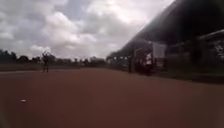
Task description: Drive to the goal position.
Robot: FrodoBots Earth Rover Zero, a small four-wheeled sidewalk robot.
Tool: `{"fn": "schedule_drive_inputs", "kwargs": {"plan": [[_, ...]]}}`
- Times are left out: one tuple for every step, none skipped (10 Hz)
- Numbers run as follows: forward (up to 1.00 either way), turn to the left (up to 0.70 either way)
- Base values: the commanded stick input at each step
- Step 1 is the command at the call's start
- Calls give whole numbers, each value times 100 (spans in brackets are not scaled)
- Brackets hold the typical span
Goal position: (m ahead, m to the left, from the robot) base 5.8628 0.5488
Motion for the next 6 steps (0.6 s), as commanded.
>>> {"fn": "schedule_drive_inputs", "kwargs": {"plan": [[70, 0], [70, 0], [70, 0], [70, 0], [70, 0], [70, 0]]}}
